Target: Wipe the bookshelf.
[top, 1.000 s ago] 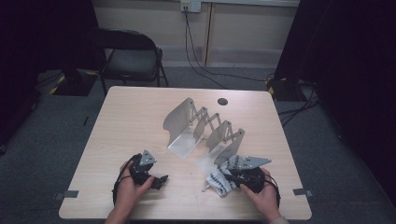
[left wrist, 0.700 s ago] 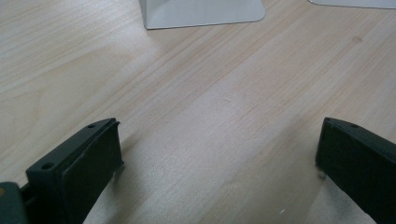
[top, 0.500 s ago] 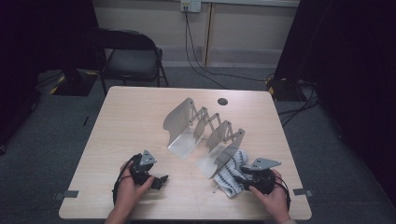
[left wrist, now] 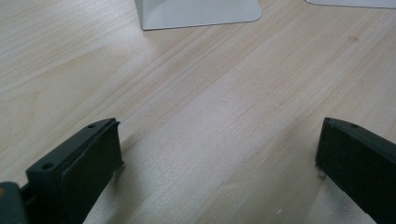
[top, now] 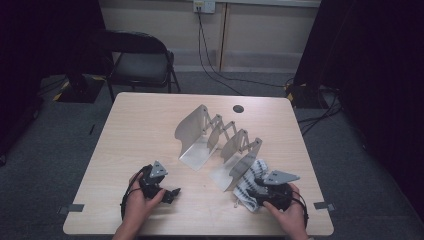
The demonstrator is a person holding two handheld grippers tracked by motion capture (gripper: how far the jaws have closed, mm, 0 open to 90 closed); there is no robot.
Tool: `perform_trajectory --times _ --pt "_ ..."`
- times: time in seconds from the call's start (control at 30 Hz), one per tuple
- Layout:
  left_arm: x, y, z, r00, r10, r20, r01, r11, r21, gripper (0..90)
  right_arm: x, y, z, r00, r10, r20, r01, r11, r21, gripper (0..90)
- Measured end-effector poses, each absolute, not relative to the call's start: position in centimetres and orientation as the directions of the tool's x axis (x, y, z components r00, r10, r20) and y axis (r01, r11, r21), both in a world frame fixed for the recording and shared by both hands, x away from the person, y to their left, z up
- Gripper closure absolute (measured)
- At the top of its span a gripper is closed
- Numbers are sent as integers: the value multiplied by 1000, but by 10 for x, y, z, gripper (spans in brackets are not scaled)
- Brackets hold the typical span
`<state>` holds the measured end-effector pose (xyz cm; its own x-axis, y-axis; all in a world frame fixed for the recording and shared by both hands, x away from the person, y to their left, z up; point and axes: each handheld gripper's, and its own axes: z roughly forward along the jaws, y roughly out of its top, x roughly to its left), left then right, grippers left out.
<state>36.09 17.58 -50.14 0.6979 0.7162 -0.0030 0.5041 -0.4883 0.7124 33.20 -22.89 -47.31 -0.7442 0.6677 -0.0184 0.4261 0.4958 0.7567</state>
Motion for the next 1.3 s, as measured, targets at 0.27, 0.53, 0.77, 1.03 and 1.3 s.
perform_trajectory --times 0.27,0.53,0.77,1.03,1.3 --pt "360 175 -501 703 711 -2 500 -492 712 0 337 -244 -481 -713 694 -98 456 565 688 495" --pt "360 175 -501 703 711 -3 500 -492 712 0 337 -267 -466 -647 760 -57 468 455 758 425" --pt "360 175 -501 704 711 -3 500 -492 713 0 348 -237 -465 -669 743 2 431 386 815 320" --pt "360 175 -501 704 710 -4 500 -492 713 0 357 -222 -493 -692 717 -88 434 509 743 301" --pt "360 175 -501 704 711 -3 500 -493 712 0 352 -252 -497 -671 741 -24 470 451 759 300"
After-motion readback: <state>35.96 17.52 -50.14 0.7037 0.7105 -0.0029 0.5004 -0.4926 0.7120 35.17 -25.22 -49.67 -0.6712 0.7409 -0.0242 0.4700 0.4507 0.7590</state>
